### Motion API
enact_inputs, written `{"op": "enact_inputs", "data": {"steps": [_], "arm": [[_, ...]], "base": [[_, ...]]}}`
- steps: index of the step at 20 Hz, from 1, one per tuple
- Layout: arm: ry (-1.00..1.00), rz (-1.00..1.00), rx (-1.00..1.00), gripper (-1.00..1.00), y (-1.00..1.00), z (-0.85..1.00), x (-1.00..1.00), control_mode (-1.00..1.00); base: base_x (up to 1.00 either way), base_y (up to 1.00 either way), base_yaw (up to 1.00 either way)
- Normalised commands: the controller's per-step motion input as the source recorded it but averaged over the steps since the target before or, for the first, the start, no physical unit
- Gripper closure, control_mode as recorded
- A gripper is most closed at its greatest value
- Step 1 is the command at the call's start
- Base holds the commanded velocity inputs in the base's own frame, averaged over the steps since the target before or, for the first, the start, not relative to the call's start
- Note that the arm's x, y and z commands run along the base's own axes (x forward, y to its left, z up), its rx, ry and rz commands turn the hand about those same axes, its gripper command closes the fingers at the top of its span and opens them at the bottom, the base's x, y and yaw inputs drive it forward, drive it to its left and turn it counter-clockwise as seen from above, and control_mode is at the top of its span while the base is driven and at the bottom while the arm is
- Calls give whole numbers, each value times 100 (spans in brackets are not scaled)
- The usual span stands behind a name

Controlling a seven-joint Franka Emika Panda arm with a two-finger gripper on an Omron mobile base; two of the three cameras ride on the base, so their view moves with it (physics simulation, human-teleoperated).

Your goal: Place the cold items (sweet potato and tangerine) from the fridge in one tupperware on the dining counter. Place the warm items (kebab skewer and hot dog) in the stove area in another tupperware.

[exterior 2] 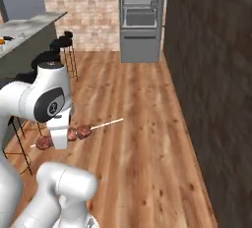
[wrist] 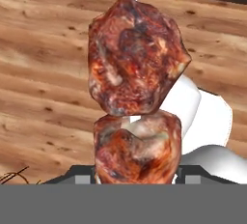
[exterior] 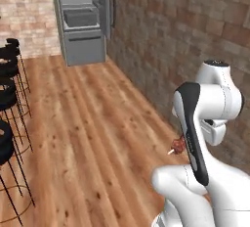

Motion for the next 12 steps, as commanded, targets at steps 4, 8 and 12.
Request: {"op": "enact_inputs", "data": {"steps": [4, 8, 12], "arm": [[0, 0, 0, 100, 0, 0, 0, 100], [0, 0, 0, 100, 0, 0, 0, 100], [0, 0, 0, 100, 0, 0, 0, 100]], "base": [[100, -20, 80], [87, -6, 41], [100, -78, 51]]}}
